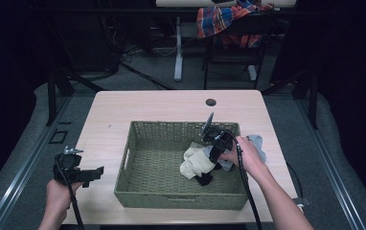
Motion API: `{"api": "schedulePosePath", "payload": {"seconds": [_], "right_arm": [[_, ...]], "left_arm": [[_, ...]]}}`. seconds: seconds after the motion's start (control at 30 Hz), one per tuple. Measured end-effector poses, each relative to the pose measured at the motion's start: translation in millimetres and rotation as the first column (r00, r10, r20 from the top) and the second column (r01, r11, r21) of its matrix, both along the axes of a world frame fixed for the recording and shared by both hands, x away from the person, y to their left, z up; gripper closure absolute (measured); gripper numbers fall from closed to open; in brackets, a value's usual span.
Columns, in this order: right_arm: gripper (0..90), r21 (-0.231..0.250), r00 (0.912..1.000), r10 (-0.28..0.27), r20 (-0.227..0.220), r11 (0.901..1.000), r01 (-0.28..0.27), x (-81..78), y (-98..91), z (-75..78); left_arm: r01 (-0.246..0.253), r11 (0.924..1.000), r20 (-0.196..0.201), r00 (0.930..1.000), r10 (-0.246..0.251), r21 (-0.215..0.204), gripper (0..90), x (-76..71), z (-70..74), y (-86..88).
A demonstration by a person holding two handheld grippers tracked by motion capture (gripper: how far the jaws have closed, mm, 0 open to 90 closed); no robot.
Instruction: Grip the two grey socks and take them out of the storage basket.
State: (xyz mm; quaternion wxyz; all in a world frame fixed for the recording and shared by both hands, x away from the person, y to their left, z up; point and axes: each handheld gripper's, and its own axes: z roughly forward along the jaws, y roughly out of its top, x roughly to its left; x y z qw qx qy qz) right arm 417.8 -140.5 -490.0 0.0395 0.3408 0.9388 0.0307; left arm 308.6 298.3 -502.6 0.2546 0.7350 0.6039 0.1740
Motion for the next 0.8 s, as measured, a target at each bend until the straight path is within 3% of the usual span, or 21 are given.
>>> {"api": "schedulePosePath", "payload": {"seconds": [0.2,0.37,0.6,0.7,0.8], "right_arm": [[49.2,-0.048,0.9999,0.006,-0.010,0.9988,-0.007,-0.8,8.4,-8.3],[59.3,-0.071,0.9996,0.003,-0.028,0.9975,-0.005,0.9,10.5,-14.3],[82.4,-0.079,0.9994,-0.012,-0.033,0.9969,0.009,2.3,6.7,-15.1],[85.6,-0.089,0.9992,-0.007,-0.040,0.9960,0.003,4.4,3.3,-12.3],[86.0,-0.067,0.9996,-0.019,-0.021,0.9976,0.017,2.8,0.6,-4.9]], "left_arm": [[0.001,1.0000,0.000,1.0000,-0.001,0.000,0.7,-0.1,0.1,0.0],[0.000,1.0000,-0.002,1.0000,0.000,0.002,0.7,-0.5,0.0,0.9],[-0.002,1.0000,-0.001,1.0000,0.002,0.005,0.7,0.1,0.3,-0.3],[-0.001,1.0000,-0.002,1.0000,0.001,0.006,0.7,0.2,0.1,-0.4],[-0.003,1.0000,0.000,1.0000,0.003,0.006,0.7,-0.3,0.1,0.5]]}}
